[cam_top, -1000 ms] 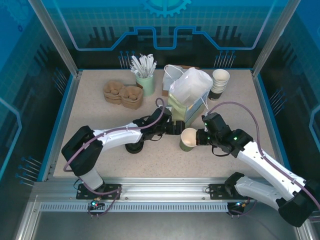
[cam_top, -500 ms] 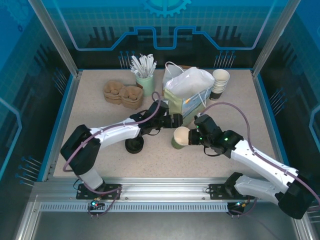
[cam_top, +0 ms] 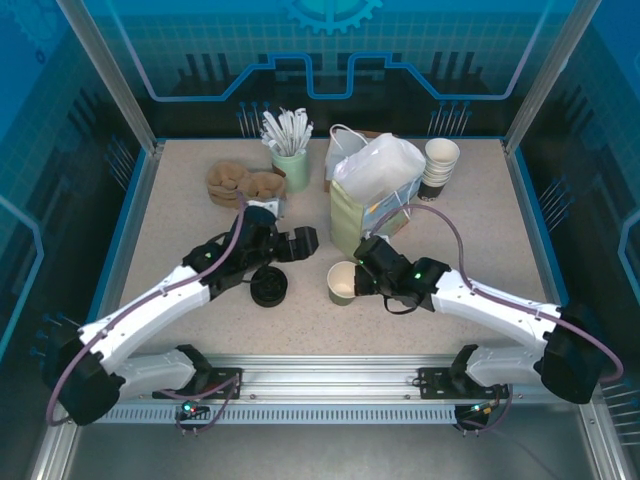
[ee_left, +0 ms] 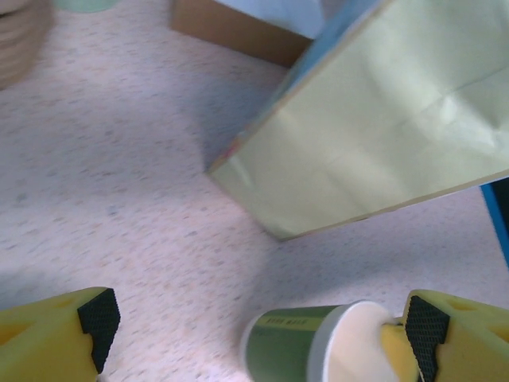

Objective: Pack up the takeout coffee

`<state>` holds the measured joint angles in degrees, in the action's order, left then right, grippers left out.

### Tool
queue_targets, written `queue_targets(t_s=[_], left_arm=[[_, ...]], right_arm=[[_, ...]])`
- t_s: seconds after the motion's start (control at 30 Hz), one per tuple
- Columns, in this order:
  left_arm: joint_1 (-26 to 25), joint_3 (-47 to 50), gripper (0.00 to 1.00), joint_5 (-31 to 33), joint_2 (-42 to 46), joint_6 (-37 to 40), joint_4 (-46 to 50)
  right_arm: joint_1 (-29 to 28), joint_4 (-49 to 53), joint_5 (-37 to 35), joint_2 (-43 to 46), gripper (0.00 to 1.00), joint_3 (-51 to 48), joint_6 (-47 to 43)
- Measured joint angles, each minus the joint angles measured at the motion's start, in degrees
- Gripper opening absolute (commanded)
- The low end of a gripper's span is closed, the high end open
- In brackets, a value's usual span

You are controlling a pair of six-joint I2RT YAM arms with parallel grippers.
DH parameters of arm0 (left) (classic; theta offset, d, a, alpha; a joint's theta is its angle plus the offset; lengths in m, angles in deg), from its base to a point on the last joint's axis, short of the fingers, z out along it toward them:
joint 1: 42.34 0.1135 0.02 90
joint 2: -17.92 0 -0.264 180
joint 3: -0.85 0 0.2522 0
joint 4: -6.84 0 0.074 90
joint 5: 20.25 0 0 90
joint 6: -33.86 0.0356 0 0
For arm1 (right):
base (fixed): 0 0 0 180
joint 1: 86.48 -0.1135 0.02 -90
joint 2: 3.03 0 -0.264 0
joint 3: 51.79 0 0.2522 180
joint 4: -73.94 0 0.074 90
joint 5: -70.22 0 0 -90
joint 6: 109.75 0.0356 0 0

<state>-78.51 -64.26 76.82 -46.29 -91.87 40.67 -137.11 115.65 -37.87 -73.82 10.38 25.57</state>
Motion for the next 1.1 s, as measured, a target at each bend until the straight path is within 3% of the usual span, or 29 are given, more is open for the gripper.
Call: queue_targets(t_s=[0.23, 0.4, 0.83, 1.0, 1.1], left_arm=[[2.62, 0.42, 0.96, 2.89, 5.20, -0.28, 13.53], [3.26, 1.03, 0.92, 4.13, 6.82, -0.39, 20.79], [6.29, 3.85, 0.90, 5.20, 7.26, -0.57, 26.40], [6.38, 4.37, 0.90, 5.14, 7.26, -0.57, 26.38], [6.40, 4.72, 0.88, 5.14, 7.23, -0.39, 26.38]], right_arm=[[-0.87, -0.22, -0.90, -3.87, 0.01, 2.45, 0.61], [-1.86, -0.50, -1.05, -6.47, 0.10, 4.59, 0.74], [-2.73, -0.63, -1.03, -10.03, 0.14, 6.64, 0.74], [-2.73, -0.98, -1.05, -10.03, 0.24, 6.64, 0.74], [-2.73, -0.96, -1.09, -10.03, 0.35, 6.69, 0.22]])
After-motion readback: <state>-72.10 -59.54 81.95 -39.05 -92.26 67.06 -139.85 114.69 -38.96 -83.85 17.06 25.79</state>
